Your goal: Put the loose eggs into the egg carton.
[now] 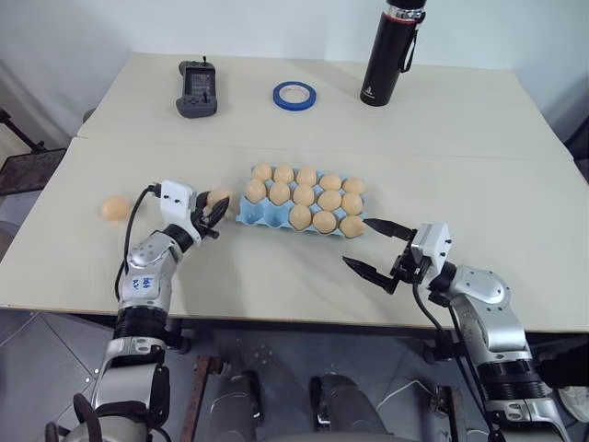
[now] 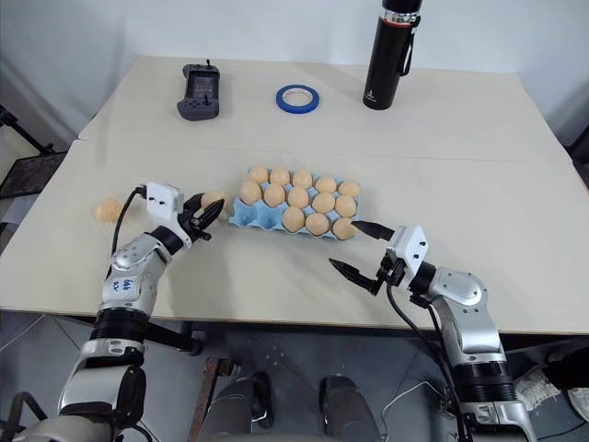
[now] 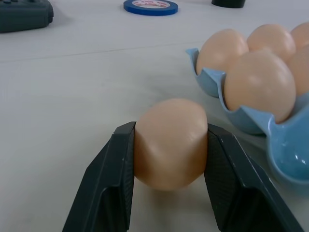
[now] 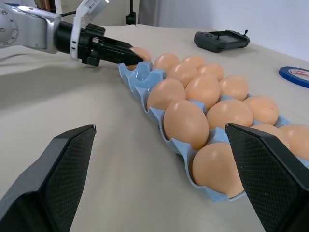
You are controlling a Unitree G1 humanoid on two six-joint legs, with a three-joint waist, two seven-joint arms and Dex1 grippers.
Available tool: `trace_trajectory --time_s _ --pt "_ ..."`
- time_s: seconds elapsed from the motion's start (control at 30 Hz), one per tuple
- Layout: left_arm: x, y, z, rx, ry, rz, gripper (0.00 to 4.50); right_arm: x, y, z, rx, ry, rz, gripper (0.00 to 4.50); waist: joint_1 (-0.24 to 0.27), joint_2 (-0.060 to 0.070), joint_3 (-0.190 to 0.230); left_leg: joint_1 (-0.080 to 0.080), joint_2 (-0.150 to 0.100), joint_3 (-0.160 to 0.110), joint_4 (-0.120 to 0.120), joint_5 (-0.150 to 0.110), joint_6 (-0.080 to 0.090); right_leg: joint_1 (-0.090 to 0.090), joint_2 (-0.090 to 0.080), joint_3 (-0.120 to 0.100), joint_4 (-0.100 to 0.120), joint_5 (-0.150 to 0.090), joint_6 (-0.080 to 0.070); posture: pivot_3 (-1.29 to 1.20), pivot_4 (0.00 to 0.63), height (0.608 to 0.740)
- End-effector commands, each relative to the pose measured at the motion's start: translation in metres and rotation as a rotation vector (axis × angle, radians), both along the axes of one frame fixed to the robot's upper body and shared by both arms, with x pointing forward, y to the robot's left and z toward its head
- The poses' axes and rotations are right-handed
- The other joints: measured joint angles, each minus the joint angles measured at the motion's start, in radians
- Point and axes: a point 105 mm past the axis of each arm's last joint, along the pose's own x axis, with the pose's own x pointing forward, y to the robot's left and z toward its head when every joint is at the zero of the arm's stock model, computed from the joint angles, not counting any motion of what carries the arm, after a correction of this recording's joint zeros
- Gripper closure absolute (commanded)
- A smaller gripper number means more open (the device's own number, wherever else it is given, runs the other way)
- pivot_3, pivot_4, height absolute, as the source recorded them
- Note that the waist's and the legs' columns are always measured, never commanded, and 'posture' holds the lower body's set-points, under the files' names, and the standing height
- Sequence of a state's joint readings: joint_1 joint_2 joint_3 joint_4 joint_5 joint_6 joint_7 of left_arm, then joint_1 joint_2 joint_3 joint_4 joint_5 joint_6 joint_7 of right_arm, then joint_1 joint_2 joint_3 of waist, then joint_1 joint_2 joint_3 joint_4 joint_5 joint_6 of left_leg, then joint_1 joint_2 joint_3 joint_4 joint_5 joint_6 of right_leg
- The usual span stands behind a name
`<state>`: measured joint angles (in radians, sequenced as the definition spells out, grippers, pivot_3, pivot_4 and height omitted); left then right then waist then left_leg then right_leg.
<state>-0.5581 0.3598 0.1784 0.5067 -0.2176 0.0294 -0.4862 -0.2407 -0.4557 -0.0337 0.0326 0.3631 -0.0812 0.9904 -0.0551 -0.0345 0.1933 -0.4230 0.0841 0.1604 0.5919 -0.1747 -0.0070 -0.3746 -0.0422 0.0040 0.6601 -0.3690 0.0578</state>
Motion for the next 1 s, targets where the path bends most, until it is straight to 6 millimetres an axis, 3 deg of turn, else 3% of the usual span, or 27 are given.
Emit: trace_trajectory --time_s 0.03,0.13,0.23,0.33,0.47,0.67,0.93,1.0 --pt "-0.012 -0.003 0.036 -0.013 -0.161 -0.072 2.8 0.0 0.003 0.008 0.008 -0.034 0.009 0.0 0.001 0.0 0.0 0.0 0.0 0.0 0.0 0.0 0.0 0.0 0.0 0.0 0.0 0.0 0.0 0.0 0.15 0.74" --pt "-0.033 -0.025 0.051 -0.006 -0.229 -0.259 2.8 0.0 0.003 0.008 0.006 -0.029 0.009 0.0 0.001 0.0 0.0 0.0 0.0 0.0 0.0 0.0 0.0 0.0 0.0 0.0 0.0 0.0 0.0 0.0 0.15 0.74" --pt "-0.052 -0.056 0.047 0.047 -0.201 -0.468 2.8 0.0 0.003 0.006 0.003 -0.024 0.007 0.0 0.001 0.0 0.0 0.0 0.0 0.001 0.0 0.0 -0.001 0.0 0.0 0.0 0.0 0.0 0.0 0.0 0.15 0.74" --pt "-0.059 -0.069 0.043 0.058 -0.158 -0.556 2.8 -0.001 0.002 0.006 0.0 -0.022 0.004 0.0 0.002 0.0 0.0 0.0 0.0 0.001 0.0 0.0 -0.001 0.001 0.0 0.0 0.0 0.0 0.0 0.0 0.15 0.74" --pt "-0.047 -0.086 0.037 0.081 -0.12 -0.582 2.8 -0.002 -0.006 0.006 -0.013 -0.027 -0.028 0.0 0.002 0.0 0.0 0.0 0.0 0.0 0.0 -0.001 0.001 0.0 0.0 0.001 0.0 0.0 0.0 0.0 0.15 0.74" --pt "-0.027 -0.085 0.033 0.073 -0.098 -0.527 2.8 -0.004 -0.01 0.007 -0.002 -0.032 -0.058 0.0 -0.002 0.0 0.0 0.0 0.0 0.0 0.001 -0.001 0.002 0.0 0.0 0.001 0.0 0.0 0.0 0.0 0.15 0.74" --pt "-0.033 -0.082 0.036 0.078 -0.125 -0.535 0.22 -0.009 -0.013 0.005 0.002 -0.026 -0.071 0.0 0.0 0.0 0.0 0.0 0.0 0.0 0.0 0.0 0.001 0.0 0.0 0.001 0.0 0.0 0.0 0.0 0.15 0.74" --pt "-0.036 -0.073 0.041 0.084 -0.148 -0.513 0.03 -0.01 -0.013 0.005 0.0 -0.025 -0.071 0.0 -0.001 0.0 0.0 0.0 0.0 0.0 0.0 0.0 0.001 0.0 0.0 0.001 0.0 0.0 0.0 0.0 0.15 0.74"
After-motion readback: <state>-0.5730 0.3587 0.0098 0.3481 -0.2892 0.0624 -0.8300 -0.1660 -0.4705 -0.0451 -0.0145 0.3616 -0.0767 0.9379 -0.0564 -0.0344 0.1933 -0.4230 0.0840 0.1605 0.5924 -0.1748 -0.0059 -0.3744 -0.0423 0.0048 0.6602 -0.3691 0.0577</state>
